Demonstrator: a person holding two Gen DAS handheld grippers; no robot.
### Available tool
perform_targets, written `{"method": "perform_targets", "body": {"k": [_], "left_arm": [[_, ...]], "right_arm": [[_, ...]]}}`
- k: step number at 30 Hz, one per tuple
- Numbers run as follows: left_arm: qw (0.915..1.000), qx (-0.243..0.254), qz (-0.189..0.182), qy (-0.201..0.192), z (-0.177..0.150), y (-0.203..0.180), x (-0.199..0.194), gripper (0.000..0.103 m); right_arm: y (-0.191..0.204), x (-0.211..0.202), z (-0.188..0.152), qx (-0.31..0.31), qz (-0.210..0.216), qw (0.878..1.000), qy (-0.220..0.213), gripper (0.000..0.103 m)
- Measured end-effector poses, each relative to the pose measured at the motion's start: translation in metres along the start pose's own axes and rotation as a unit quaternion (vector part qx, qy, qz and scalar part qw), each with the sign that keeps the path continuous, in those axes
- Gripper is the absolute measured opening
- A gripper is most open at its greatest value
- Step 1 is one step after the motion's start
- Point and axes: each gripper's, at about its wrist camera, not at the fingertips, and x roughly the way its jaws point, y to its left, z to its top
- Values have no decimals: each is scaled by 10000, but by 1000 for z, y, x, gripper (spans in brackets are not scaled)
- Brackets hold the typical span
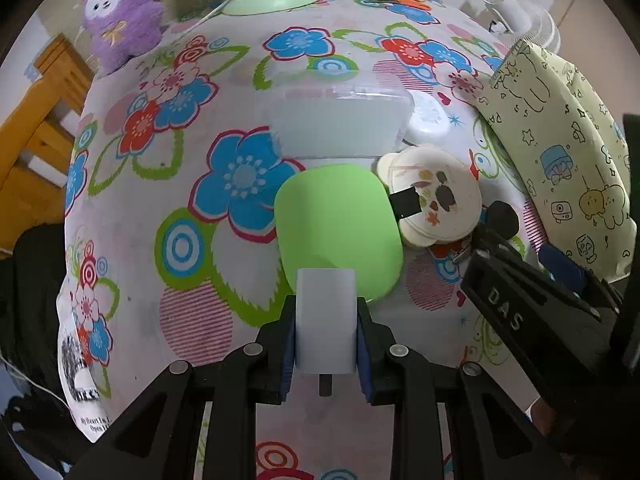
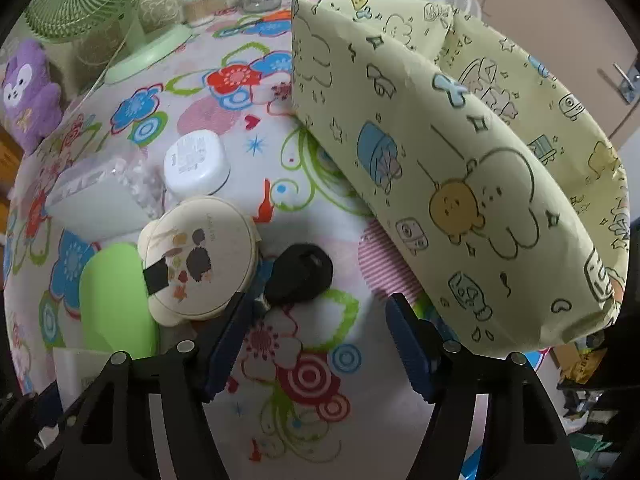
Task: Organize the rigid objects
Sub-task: 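Lift the white plug with the left tool while the right tool grasps the black key fob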
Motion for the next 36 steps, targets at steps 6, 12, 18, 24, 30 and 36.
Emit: {"method": "perform_targets", "body": {"k": [6,12,18,24,30,36], "left_arm": [[9999,119,-5,-18,9,-2,3,25],[9999,97,-57,-17,12,-2,5,25],[9999,-69,-106,1,9,3,4,25],[9992,-217,-324,37,1,7,-2,25],[9985,-256,-481,14,-7,12,-19,25],[9986,-101,-504,-145,-11,7,-42,25]], "right_arm": [[0,6,8,98,-16,9999,-51,64],[15,6,10,-294,115,9995,-30,38],[12,6,13,-403,245,9988,153,37],[9,-8,4,-491,156,9985,202,37],[10,-32,-6,-640,330,9972,187,37],[12,-56,-9,-702,540,9960,79,37]]}}
